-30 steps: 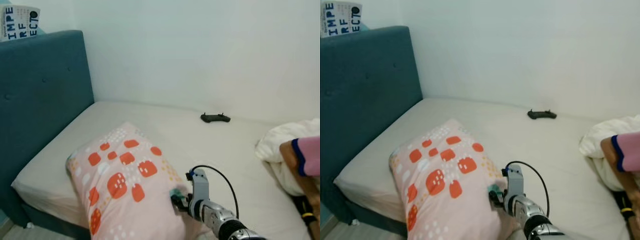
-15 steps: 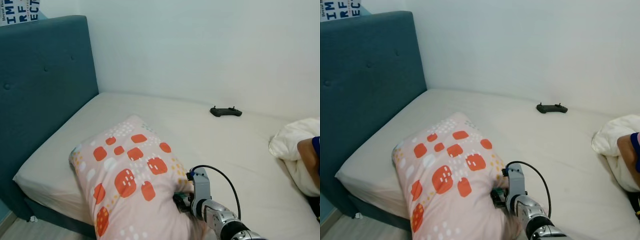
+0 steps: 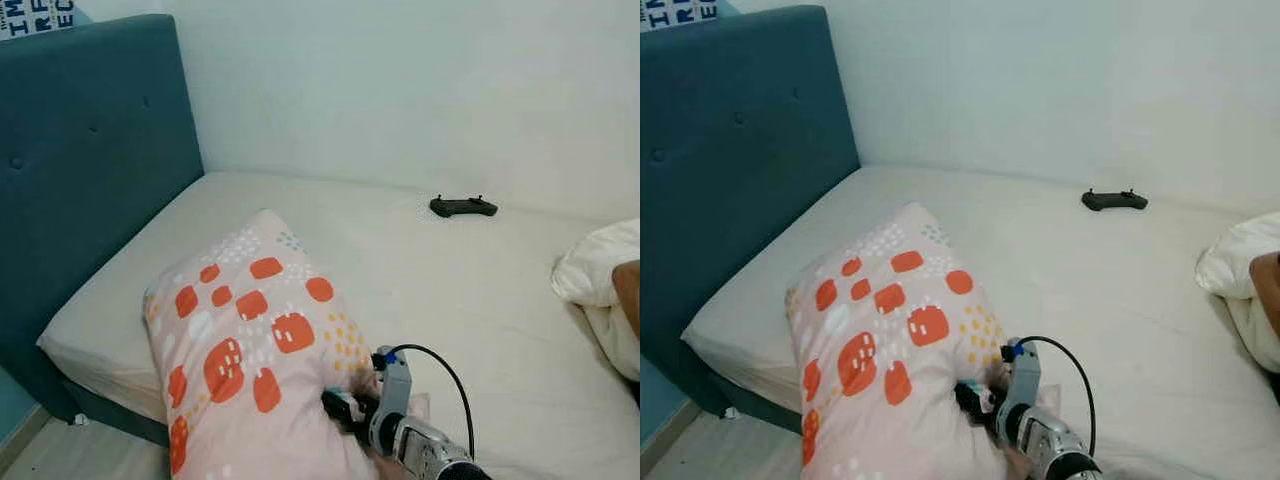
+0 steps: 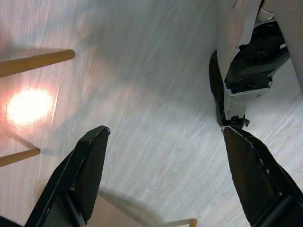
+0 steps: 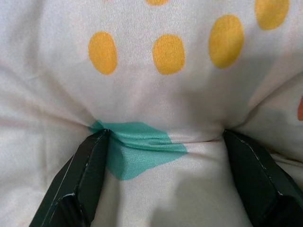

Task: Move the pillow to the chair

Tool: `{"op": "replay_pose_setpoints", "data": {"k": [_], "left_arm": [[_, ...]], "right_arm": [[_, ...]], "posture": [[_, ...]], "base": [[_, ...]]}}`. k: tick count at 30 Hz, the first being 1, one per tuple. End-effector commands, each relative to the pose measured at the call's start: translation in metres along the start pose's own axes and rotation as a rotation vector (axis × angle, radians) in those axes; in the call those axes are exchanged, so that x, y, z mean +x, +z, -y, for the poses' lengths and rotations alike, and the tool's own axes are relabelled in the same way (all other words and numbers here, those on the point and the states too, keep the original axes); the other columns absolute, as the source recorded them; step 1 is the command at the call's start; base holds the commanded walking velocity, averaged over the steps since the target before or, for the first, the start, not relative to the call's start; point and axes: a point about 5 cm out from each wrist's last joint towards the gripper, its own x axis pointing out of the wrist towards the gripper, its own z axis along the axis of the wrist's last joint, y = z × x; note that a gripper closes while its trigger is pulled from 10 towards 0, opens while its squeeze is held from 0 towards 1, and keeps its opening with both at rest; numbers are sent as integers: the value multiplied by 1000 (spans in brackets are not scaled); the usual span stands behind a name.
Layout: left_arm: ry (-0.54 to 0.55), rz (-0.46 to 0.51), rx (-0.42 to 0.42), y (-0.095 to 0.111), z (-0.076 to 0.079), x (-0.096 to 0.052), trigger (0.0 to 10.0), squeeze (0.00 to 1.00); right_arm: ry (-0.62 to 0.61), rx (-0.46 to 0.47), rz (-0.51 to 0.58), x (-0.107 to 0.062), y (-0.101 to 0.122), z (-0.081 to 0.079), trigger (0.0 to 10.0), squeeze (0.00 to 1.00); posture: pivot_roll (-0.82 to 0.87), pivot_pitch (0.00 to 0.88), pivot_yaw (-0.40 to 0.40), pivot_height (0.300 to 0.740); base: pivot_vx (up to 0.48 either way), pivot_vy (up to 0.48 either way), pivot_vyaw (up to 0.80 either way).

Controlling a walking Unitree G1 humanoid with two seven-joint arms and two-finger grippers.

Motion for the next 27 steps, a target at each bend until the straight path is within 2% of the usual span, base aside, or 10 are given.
{"op": "replay_pose_setpoints", "data": {"k": [1,5,6,14,19,22,27], "left_arm": [[-11,4,10,-1,1,0,10000,0],[-12,6,9,0,0,0,10000,0],[-12,7,8,1,0,0,10000,0],[-16,14,4,4,1,1,10000,0],[-17,16,1,5,2,1,10000,0],[-19,16,1,6,3,1,10000,0],[-23,19,1,8,5,2,10000,0]], "right_arm": [[0,13,-132,1,-32,-7,10000,0],[-27,-36,-143,3,-32,-9,10000,0],[-27,-50,-140,4,-30,-10,0,0],[-26,-115,-140,7,-22,-12,0,0],[1,-107,-107,9,-15,-15,0,0],[43,-103,-89,10,-12,-19,0,0],[228,-114,-47,16,-7,-41,0,0]], "posture": [[163,161,-10,531],[159,156,-13,531],[159,155,-13,531],[157,154,-20,531],[155,152,-22,531],[154,151,-23,531],[148,144,-25,531]], "base": [[0,0,0],[0,0,0],[0,0,0],[0,0,0],[0,0,0],[0,0,0],[0,0,0]]}}
